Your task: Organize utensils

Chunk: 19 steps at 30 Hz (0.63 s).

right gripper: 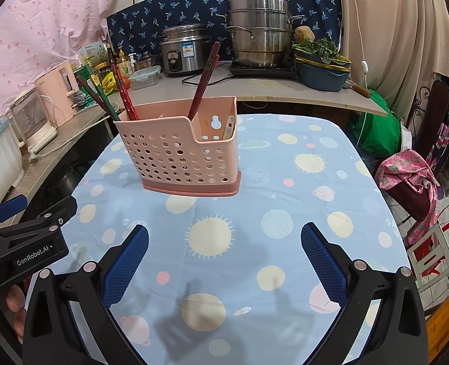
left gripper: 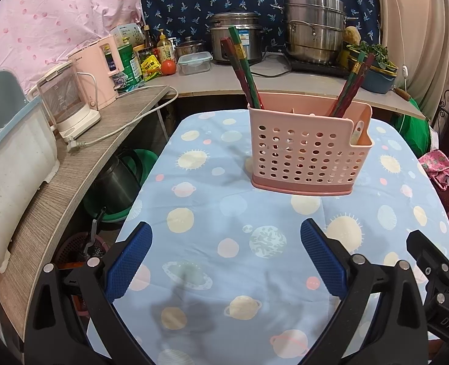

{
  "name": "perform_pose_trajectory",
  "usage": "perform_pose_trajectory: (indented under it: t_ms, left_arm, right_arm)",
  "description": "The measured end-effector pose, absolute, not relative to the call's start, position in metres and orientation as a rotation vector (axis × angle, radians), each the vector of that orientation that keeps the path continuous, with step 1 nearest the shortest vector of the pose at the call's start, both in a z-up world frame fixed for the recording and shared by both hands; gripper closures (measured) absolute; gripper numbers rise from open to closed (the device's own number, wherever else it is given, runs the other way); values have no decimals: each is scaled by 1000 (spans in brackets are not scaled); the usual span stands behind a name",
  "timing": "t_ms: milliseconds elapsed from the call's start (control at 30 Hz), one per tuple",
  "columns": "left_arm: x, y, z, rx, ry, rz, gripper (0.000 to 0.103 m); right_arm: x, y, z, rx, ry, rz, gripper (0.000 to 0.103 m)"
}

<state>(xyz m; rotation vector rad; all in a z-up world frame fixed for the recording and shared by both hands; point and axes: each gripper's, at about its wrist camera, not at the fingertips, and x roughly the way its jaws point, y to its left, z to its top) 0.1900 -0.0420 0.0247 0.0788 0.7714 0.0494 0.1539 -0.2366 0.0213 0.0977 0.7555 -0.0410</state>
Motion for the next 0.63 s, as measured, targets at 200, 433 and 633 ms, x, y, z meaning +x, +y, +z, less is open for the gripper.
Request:
perform_pose_trajectory:
  t_ms: [200, 433, 633]
  left_arm:
    - [190, -42, 25, 80, 772, 49, 9]
    - [191, -41, 23, 79, 777, 58, 9]
    - [194, -38, 19, 82, 785, 65, 9]
  right_arm:
    - [154, -236, 22, 98, 755, -41, 7]
    - [154, -238, 20, 97, 756, -42, 7]
    - [153, -242, 18, 97, 757, -47, 7]
